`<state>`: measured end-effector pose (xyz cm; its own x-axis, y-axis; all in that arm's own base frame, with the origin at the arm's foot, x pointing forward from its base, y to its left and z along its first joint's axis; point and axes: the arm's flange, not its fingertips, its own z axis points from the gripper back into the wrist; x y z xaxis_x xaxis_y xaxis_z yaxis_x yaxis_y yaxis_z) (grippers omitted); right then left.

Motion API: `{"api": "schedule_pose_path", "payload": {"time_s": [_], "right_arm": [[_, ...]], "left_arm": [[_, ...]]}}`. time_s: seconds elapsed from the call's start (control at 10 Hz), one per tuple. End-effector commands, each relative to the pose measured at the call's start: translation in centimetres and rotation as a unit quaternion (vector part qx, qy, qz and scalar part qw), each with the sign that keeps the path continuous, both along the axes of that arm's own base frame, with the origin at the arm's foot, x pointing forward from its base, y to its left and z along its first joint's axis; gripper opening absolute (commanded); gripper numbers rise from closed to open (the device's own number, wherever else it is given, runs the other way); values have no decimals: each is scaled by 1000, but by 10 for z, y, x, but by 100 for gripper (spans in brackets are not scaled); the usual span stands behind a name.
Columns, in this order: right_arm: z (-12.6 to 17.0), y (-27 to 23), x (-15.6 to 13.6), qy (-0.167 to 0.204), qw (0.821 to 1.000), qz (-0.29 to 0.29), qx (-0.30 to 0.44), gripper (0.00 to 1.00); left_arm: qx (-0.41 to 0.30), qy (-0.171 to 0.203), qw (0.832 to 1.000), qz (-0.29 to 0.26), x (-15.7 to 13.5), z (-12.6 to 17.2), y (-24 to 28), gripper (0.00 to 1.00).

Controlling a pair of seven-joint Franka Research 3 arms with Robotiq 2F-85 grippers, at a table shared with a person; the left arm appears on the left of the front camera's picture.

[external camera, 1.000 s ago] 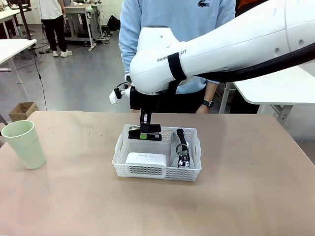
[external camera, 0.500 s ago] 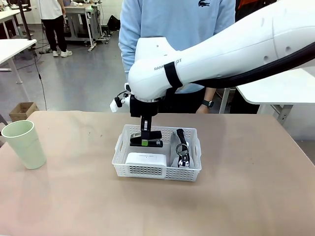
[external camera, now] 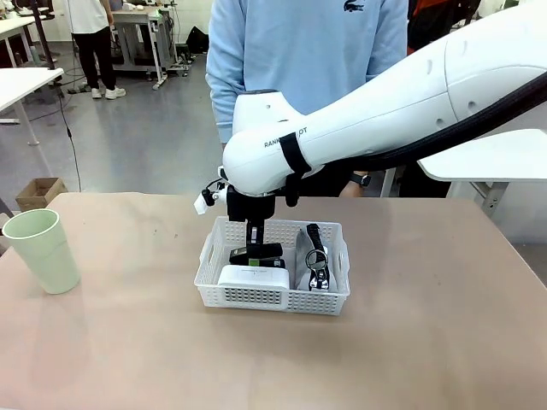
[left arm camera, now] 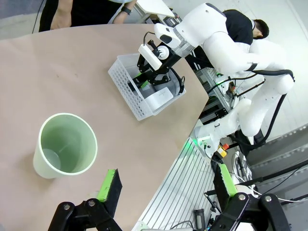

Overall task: Efficiently arrange items inside the basket to fit them all.
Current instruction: Pick up the Stapler and place it inside the Organizing basket.

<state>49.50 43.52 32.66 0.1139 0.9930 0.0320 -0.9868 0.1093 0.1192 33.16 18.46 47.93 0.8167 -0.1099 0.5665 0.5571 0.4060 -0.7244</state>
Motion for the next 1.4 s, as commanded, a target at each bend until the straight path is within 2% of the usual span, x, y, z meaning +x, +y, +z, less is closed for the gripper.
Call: {"api": "schedule_pose_path", "payload": {"time_s": [0.0,0.6,0.7,0.8,0.9,1.3], "right_arm": [[10,2,-3,-15,998,-63,5,32],[3,1,0,-8,997,-76,17,32],[2,-1,0,-8,997,-72,14,92],[3,-2,1,-8,997,-70,13,91],[3,-2,1,-8,998,-69,11,100],[5,-4,0,-12,997,-69,16,100]], "left_arm": [[5,3,1000,0,-2,0,-2,100],[5,3,1000,0,-2,0,-2,100],[5,3,1000,0,-2,0,-2,100],[5,3,1000,0,-2,0,-2,100],[5,3,1000,0,-2,0,-2,100],[5,3,1000,0,-2,0,-2,100]]}}
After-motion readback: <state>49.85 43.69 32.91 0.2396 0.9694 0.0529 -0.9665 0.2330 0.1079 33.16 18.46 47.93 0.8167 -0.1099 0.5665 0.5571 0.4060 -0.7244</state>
